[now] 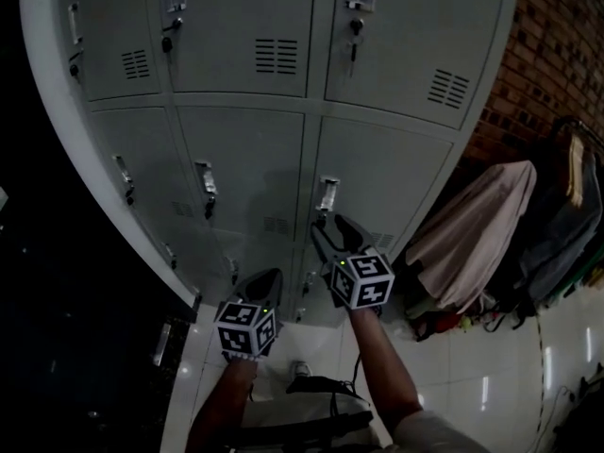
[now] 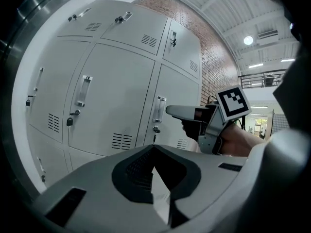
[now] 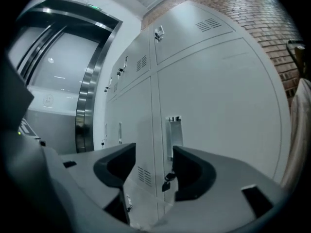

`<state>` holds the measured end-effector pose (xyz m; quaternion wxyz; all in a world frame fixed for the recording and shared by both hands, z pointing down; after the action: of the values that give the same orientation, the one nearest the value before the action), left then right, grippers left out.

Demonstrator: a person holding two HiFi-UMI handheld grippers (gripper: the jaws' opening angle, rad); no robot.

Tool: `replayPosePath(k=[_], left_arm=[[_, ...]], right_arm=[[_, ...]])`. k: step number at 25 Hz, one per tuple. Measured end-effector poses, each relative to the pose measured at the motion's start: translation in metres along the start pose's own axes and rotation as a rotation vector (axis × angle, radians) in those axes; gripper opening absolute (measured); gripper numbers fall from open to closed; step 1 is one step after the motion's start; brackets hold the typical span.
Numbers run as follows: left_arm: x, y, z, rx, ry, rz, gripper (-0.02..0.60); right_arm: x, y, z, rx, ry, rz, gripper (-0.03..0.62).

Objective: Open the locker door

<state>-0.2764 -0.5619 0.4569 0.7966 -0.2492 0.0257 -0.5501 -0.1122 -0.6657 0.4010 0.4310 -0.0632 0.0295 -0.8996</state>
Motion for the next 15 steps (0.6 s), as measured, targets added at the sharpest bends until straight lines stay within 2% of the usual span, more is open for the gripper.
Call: replayPosePath(k=[5,7,15], left_arm=[[0.021,-0.012,-0.006,-0.012,-0.010,-0.012,-0.002],[0.025,-0.014,-0.009,-0.009,-0.015,-0.014,-0.002],[0.029,-0.027,-0.007,-0.016,-0.033,-0.040,-0.002]], right_arm=[[0.034,0.009,-0.008,0.002,0.009,-0.001,0.247],[0.043,0.012,-0.009,0.015,0.016,0.002,0.270],[0.069,0.013,-0.011,0.019,0.009,0.007,0.268]])
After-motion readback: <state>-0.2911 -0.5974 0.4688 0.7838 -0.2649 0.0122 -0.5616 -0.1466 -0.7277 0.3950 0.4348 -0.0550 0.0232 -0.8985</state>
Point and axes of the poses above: the fingertips, and each gripper's own axes: x forward along the fingers, y to its right, z out of its underside, the point moved 8 cm from there along -x, backward along the fingers, and after that the axes turned 11 degrees about -x, right-handed, at the moved point
